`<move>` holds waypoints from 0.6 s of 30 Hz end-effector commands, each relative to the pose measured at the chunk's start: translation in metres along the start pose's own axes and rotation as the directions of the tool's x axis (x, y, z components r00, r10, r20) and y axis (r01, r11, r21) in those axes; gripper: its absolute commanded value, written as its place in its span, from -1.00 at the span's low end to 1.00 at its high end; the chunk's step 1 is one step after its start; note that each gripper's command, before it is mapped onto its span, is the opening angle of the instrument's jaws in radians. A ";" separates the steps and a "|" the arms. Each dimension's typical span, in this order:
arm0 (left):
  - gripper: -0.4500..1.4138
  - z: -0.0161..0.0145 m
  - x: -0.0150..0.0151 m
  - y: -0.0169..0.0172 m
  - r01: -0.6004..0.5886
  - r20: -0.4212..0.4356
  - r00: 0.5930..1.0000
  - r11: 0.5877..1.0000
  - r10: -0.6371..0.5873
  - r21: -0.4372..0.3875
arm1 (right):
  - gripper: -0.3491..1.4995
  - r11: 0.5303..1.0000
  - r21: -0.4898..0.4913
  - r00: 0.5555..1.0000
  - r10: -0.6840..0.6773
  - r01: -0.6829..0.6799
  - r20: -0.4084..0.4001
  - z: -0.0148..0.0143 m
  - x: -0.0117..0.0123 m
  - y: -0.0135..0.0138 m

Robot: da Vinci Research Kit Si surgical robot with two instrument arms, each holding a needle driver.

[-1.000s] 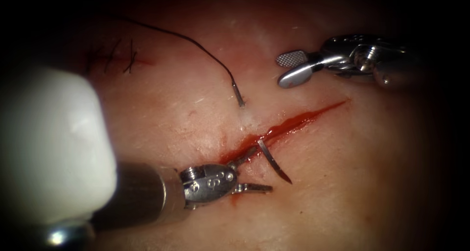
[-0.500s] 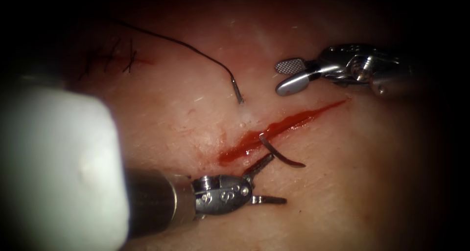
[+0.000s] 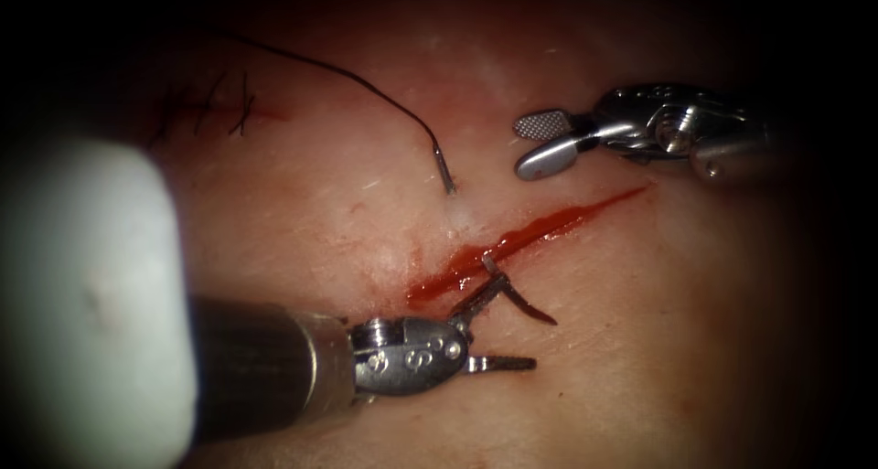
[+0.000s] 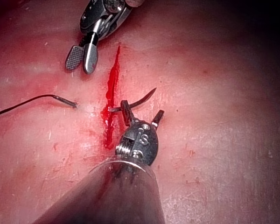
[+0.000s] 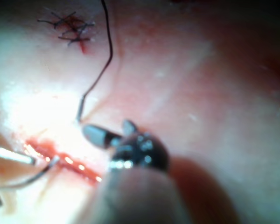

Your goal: Wound Closure

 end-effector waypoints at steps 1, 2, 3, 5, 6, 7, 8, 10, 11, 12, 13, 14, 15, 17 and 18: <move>0.35 0.0013 -0.0006 0.0008 0.000 0.000 1.000 1.000 0.000 -0.003 | 0.74 1.000 0.000 1.000 0.002 -0.002 -0.002 0.0008 -0.0003 0.0000; 0.35 0.0015 -0.0008 0.0007 0.000 0.001 1.000 1.000 0.000 -0.002 | 0.74 1.000 0.000 1.000 0.002 -0.002 -0.002 0.0008 -0.0003 0.0000; 0.35 0.0017 -0.0010 0.0005 -0.007 0.002 1.000 1.000 0.007 0.000 | 0.74 1.000 0.000 1.000 0.003 -0.003 -0.002 0.0007 -0.0002 0.0000; 0.35 0.0020 -0.0013 0.0001 -0.008 0.002 1.000 1.000 0.008 0.002 | 0.74 1.000 -0.002 1.000 -0.003 0.003 -0.003 0.0007 -0.0002 0.0000; 0.35 0.0024 -0.0016 -0.0007 -0.012 0.004 1.000 1.000 0.012 0.004 | 0.74 1.000 -0.002 1.000 -0.003 0.003 -0.004 0.0007 -0.0002 0.0000; 0.33 0.0026 -0.0016 -0.0009 -0.017 0.004 1.000 1.000 0.017 0.005 | 0.74 1.000 -0.003 1.000 -0.003 0.003 -0.004 0.0008 -0.0002 0.0000; 0.33 0.0027 -0.0016 -0.0011 -0.023 0.005 1.000 1.000 0.023 0.006 | 0.74 1.000 -0.005 1.000 -0.003 0.003 -0.005 0.0008 -0.0002 0.0000; 0.31 0.0030 -0.0017 -0.0012 -0.034 0.006 0.999 0.999 0.034 0.008 | 0.74 1.000 -0.006 1.000 -0.003 0.003 -0.006 0.0008 -0.0002 0.0000; 0.30 0.0031 -0.0017 -0.0012 -0.040 0.006 0.999 0.999 0.040 0.009 | 0.74 1.000 -0.006 1.000 -0.003 0.003 -0.006 0.0007 -0.0002 0.0000; 0.28 0.0032 -0.0017 -0.0013 -0.040 0.007 0.999 0.999 0.040 0.009 | 0.74 1.000 -0.006 1.000 -0.002 0.002 -0.006 0.0007 -0.0002 0.0000; 0.28 0.0032 -0.0016 -0.0012 -0.040 0.007 0.999 0.999 0.040 0.010 | 0.74 1.000 -0.006 1.000 -0.002 0.002 -0.006 0.0007 -0.0002 0.0000; 0.13 0.0032 -0.0015 -0.0011 -0.045 0.006 0.999 0.999 0.045 0.008 | 0.74 1.000 -0.009 1.000 -0.002 0.002 -0.008 0.0007 -0.0002 0.0000; 0.03 0.0032 -0.0014 -0.0010 -0.050 0.006 0.999 0.999 0.050 0.008 | 0.74 1.000 -0.010 1.000 -0.002 0.002 -0.008 0.0007 -0.0002 0.0000; -0.68 0.0029 -0.0011 -0.0007 -0.047 -0.003 0.999 0.999 0.047 0.015 | 0.74 1.000 -0.015 1.000 -0.002 0.002 -0.008 0.0007 -0.0001 0.0001; -1.00 0.0028 -0.0010 -0.0006 -0.046 -0.006 0.999 0.999 0.046 0.016 | 0.74 1.000 -0.015 1.000 -0.002 0.002 -0.008 0.0006 -0.0001 0.0001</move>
